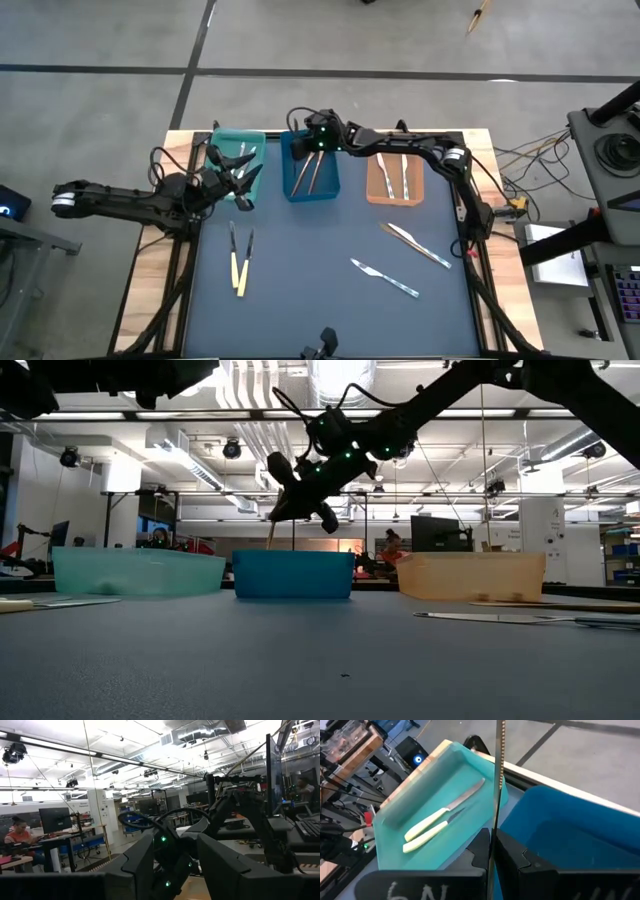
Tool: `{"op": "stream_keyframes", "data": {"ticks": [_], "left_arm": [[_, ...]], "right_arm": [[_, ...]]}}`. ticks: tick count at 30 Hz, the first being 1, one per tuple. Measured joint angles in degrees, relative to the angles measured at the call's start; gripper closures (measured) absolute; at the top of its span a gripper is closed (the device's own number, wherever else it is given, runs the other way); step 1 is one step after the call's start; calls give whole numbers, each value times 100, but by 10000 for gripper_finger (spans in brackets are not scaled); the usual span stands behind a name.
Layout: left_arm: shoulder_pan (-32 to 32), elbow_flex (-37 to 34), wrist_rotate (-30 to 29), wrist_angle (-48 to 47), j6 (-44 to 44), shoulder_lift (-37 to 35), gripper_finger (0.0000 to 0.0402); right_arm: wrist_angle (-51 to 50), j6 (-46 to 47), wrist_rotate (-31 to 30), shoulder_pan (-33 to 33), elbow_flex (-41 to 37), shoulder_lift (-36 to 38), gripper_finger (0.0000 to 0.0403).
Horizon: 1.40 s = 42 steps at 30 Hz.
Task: Sort silverware by color (type)
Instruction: Put the gold table knife into the blue bin
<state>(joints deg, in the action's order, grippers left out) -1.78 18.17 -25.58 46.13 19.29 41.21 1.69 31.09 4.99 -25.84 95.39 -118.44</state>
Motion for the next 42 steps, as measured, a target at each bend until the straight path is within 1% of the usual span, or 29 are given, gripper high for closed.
{"op": "stream_keyframes", "data": {"ticks": [12,38,42], "left_arm": [[0,0,0,14,75,17,269],[0,0,0,0,122,20,269],[0,0,0,2,122,20,269]], "right_arm": [[27,177,141,8,-4,-264,394],[29,127,91,8,-4,-276,393],[29,83,89,8,-4,-276,382]]}}
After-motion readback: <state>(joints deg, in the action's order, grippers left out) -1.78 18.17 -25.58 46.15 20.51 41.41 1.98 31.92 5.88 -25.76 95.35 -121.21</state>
